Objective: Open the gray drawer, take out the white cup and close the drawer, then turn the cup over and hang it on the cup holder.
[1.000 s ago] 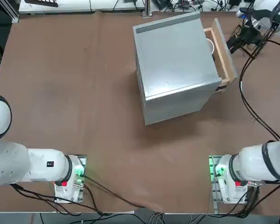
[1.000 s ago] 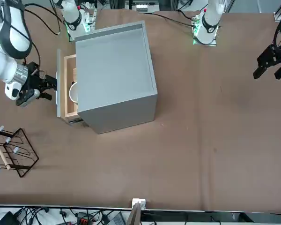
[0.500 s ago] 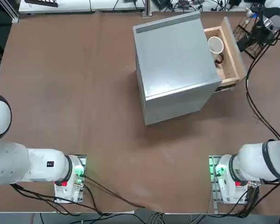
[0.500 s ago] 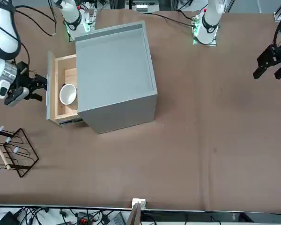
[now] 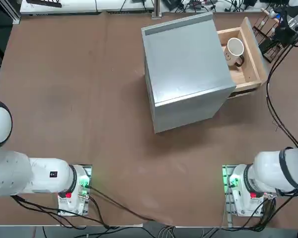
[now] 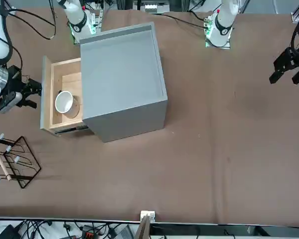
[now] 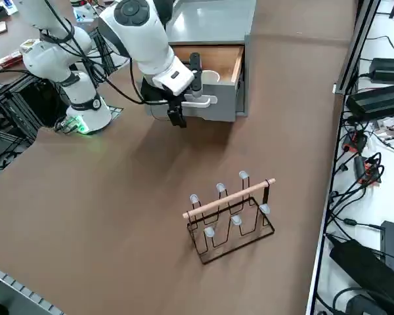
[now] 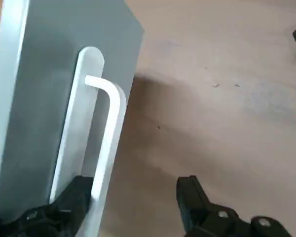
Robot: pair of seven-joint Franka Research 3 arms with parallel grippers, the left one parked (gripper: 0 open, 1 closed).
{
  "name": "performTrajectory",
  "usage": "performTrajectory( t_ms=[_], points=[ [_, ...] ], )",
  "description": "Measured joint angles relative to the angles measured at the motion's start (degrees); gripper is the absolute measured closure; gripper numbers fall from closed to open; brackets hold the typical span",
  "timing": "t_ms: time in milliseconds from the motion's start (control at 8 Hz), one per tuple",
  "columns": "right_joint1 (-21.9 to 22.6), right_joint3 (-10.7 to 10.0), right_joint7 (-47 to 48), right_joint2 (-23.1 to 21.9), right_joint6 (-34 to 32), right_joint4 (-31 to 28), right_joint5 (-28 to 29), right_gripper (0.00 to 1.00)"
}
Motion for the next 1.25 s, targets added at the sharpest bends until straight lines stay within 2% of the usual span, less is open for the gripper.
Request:
performTrajectory(
  t_ms=[375,875,1125,1250],
  points=[
    [-0.35,0.12,-0.29,1.32,-2.82,2.87,-1.3,0.0],
    [-1.5,0.18,5.69,2.3,-17.29,17.65,-7.38,0.0],
    [0.93,0.87,12.58,2.27,-19.64,21.46,-7.5,0.0],
    [4.06,1.1,17.9,2.22,-19.74,22.07,-7.53,0.0]
  ],
)
